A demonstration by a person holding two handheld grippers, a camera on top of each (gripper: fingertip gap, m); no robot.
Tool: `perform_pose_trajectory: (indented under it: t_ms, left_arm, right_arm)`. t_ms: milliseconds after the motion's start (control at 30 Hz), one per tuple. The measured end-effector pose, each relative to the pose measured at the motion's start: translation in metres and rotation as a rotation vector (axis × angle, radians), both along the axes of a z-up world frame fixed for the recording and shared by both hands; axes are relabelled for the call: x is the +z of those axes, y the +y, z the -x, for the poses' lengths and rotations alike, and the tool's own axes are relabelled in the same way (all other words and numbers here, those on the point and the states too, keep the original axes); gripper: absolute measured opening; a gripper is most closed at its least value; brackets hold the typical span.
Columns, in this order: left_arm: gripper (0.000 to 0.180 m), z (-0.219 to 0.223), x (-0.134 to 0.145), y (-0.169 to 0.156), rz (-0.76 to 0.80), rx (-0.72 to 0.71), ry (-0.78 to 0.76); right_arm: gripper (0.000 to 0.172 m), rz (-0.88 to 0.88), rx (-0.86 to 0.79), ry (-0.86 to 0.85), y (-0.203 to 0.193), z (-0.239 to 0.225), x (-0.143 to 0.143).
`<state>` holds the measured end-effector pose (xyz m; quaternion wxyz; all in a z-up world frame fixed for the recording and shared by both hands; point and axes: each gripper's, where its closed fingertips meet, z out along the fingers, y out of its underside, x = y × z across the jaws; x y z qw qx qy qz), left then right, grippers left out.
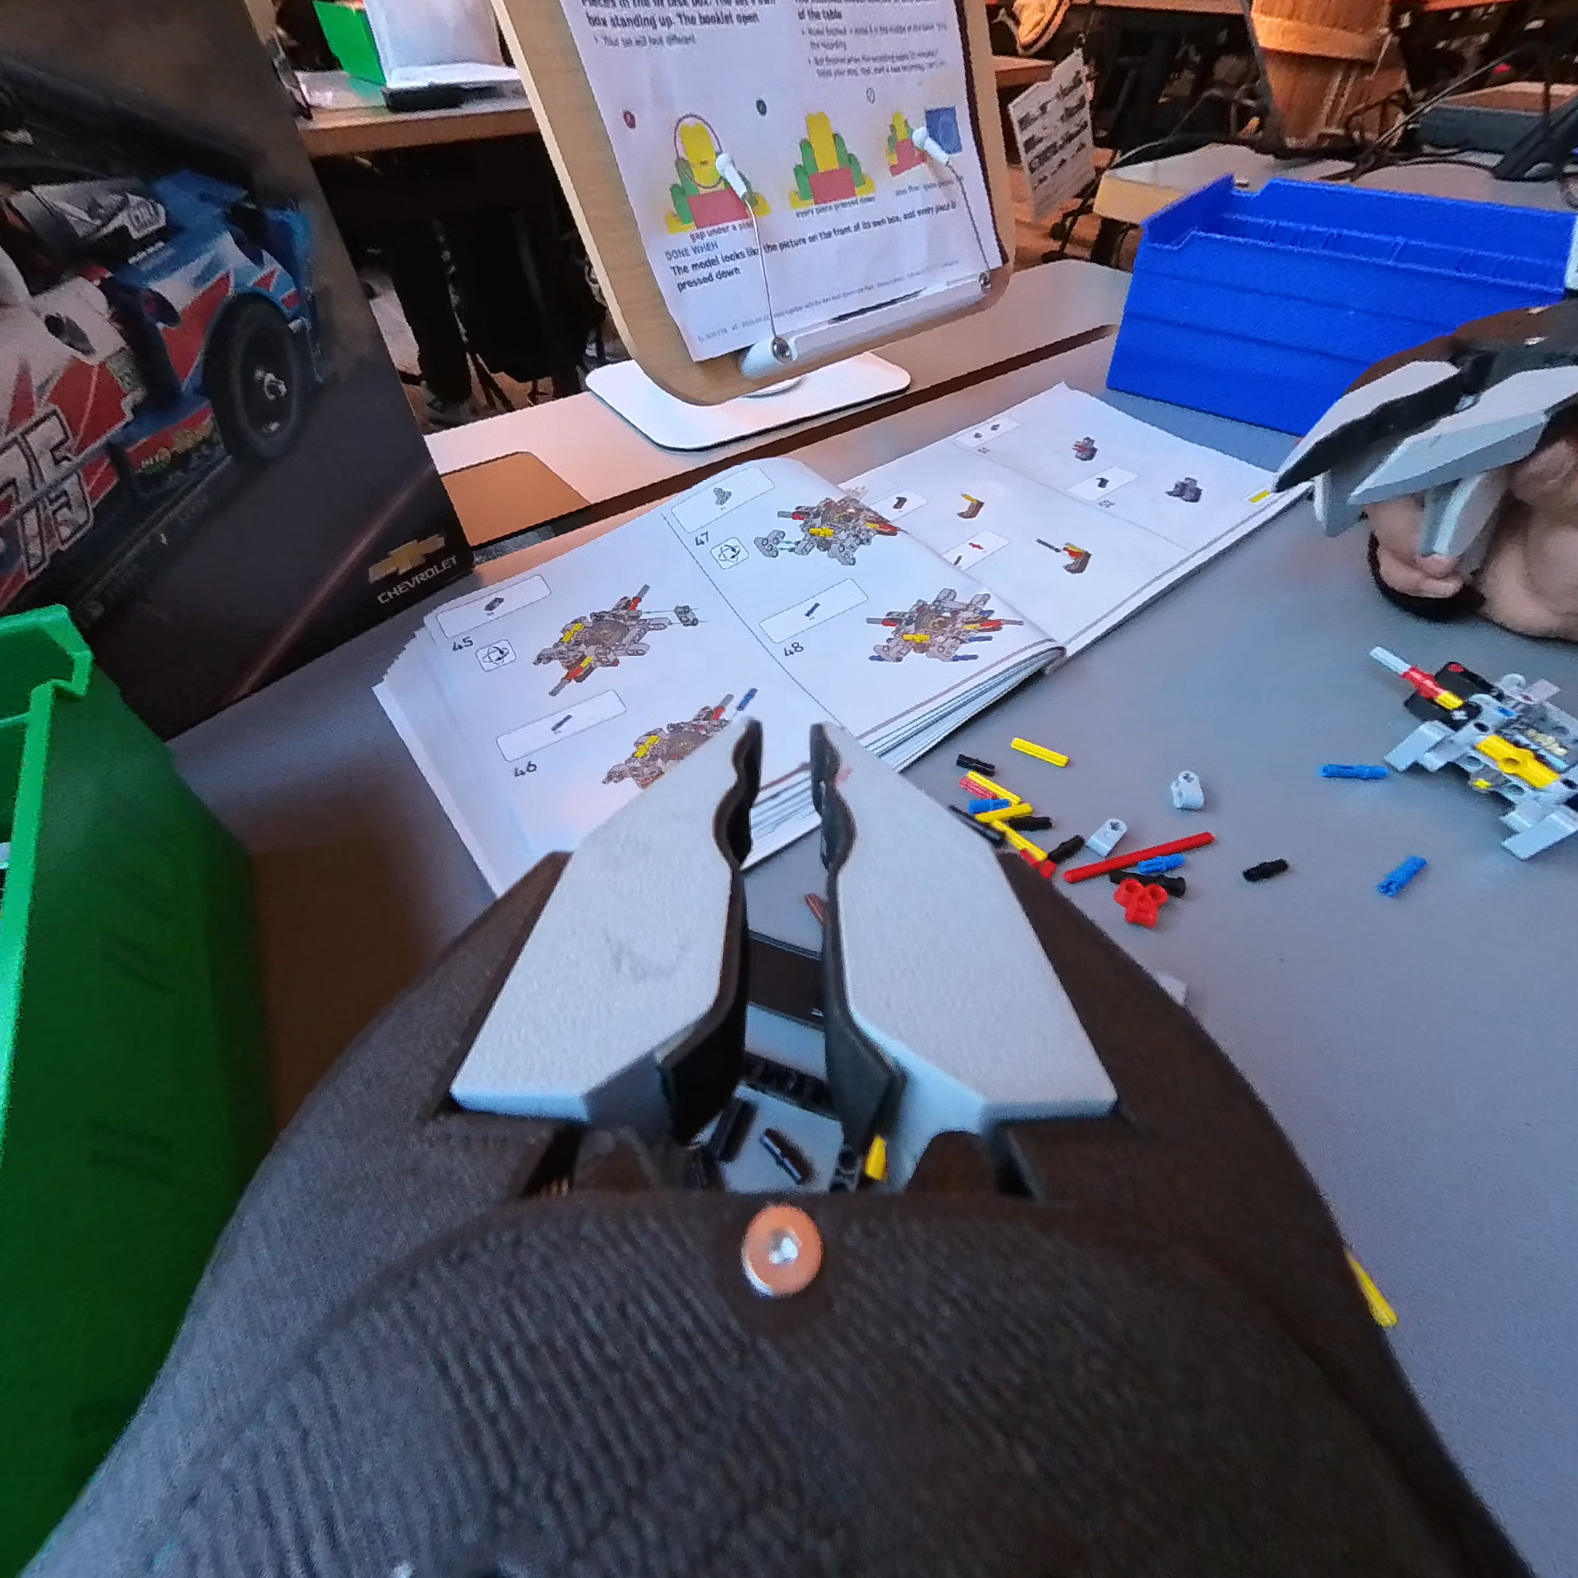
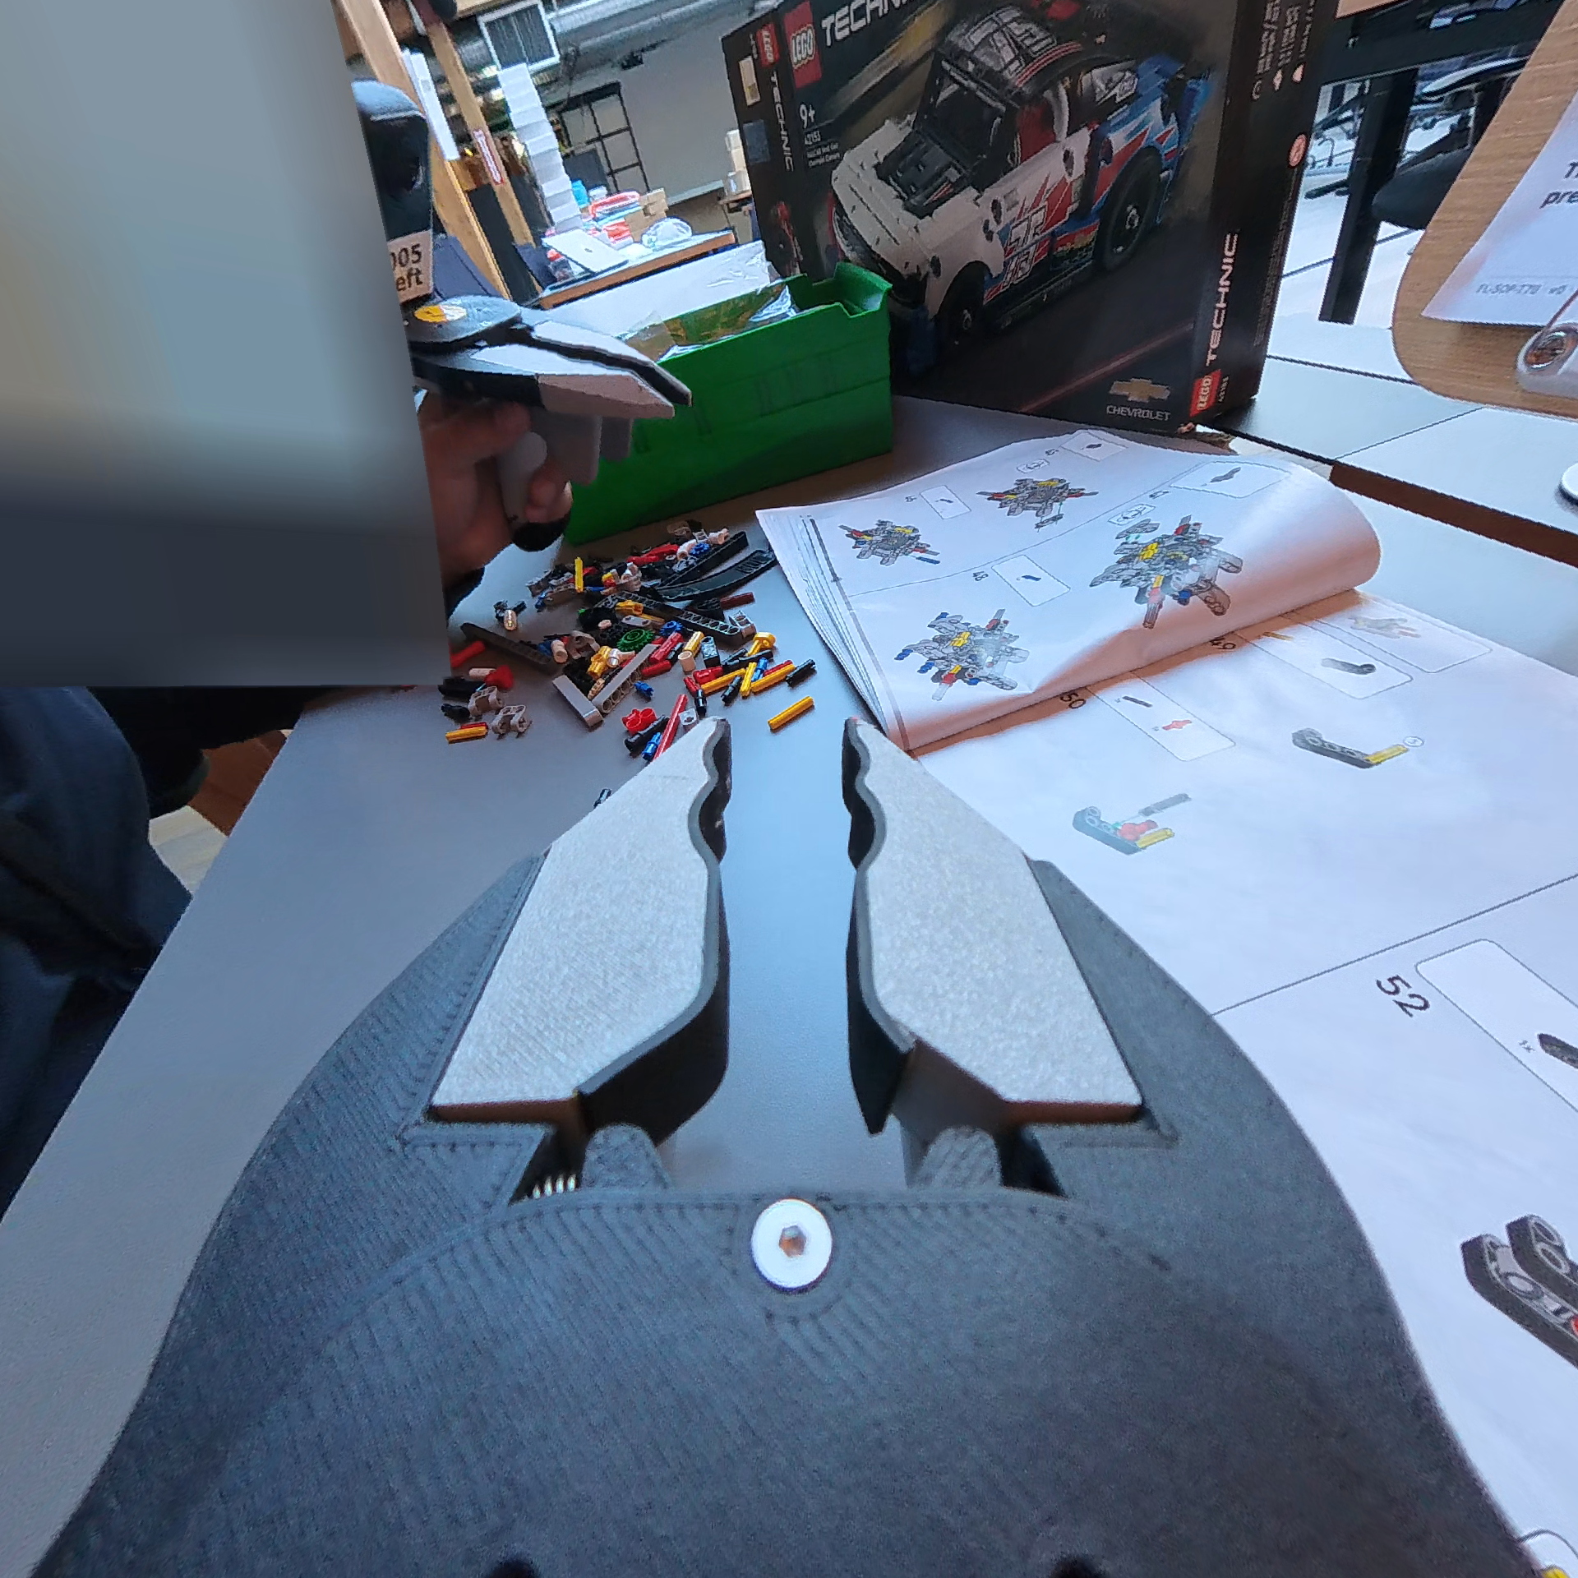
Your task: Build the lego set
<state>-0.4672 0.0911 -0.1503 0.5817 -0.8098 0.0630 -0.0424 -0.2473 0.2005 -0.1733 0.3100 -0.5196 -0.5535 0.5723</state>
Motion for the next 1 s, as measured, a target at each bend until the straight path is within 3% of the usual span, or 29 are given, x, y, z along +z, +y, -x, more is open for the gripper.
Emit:
perform_pose_trajectory:
  t_ms: [433,733,1000]
  left_arm:
    - [0.009,0.016,0.005,-0.003,-0.019,0.056,-0.014]
    - [0.009,0.044,0.034,-0.018,-0.161,0.164,-0.079]
    - [0.009,0.044,0.041,-0.021,-0.182,0.160,-0.080]
  right_arm:
    - [0.022,0.010,0.007,0.008,0.000,-0.001,0.001]
    - [0.022,0.020,0.008,0.016,0.000,-0.002,0.003]
    - [0.022,0.031,0.006,0.020,0.002,-0.002,0.004]
